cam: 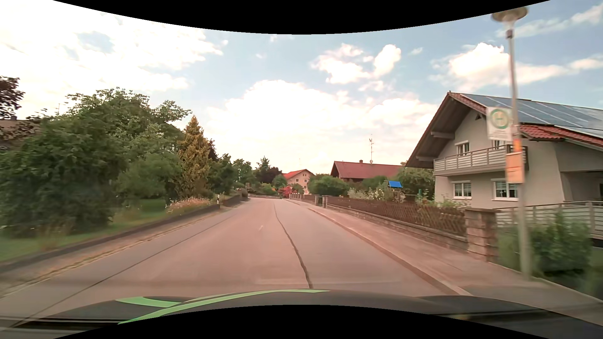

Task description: Follow the waypoints while adhering to traffic rules and regulations

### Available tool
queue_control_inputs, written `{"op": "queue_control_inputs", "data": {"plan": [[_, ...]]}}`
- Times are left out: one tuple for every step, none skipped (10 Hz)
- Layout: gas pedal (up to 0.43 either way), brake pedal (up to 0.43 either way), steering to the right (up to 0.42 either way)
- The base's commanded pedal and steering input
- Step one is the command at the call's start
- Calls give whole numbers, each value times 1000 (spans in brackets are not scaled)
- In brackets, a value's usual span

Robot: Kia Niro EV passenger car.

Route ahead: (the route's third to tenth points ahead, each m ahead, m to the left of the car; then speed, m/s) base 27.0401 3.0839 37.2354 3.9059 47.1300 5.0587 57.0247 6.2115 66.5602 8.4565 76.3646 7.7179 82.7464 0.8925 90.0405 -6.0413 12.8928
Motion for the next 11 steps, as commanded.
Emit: {"op": "queue_control_inputs", "data": {"plan": [[59,0,-16],[59,0,-16],[59,0,-16],[59,0,-16],[59,0,-16],[59,0,-16],[59,0,-16],[59,0,-16],[39,0,-16],[0,0,-16],[0,0,-16]]}}
